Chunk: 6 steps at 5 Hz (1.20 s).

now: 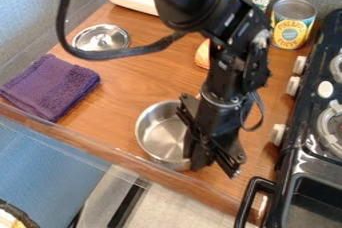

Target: Move the silver pot to the left between the silver lid and bun

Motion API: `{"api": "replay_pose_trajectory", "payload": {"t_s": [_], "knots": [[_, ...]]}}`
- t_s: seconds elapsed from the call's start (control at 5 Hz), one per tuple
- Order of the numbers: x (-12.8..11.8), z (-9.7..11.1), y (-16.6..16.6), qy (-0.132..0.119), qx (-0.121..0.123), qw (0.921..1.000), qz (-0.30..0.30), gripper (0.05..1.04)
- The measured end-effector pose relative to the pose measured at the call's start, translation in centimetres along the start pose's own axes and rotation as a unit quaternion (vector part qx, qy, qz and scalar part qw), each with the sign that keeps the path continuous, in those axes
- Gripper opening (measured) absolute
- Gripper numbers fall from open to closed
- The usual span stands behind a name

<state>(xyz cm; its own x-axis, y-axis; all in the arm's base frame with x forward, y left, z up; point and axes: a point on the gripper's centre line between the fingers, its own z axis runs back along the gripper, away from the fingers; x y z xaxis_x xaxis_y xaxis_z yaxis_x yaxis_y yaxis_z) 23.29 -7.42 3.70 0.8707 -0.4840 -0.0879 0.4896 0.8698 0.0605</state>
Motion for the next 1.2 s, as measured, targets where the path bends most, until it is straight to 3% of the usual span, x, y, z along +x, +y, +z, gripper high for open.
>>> {"api": "replay_pose_trajectory", "payload": {"t_s": [0.4, 0.6, 1.0, 1.2], "knots": [[3.3, 5.9, 1.9, -0.052, -0.068, 0.9933, 0.078, 0.077], [5.1, 8.6, 3.7, -0.091, -0.1, 0.9751, 0.176, 0.073], [7.8, 6.3, 9.6, -0.08, -0.047, 0.934, 0.345, 0.073], [7.5, 4.9, 12.5, -0.073, -0.024, 0.9148, 0.396, 0.073]]}}
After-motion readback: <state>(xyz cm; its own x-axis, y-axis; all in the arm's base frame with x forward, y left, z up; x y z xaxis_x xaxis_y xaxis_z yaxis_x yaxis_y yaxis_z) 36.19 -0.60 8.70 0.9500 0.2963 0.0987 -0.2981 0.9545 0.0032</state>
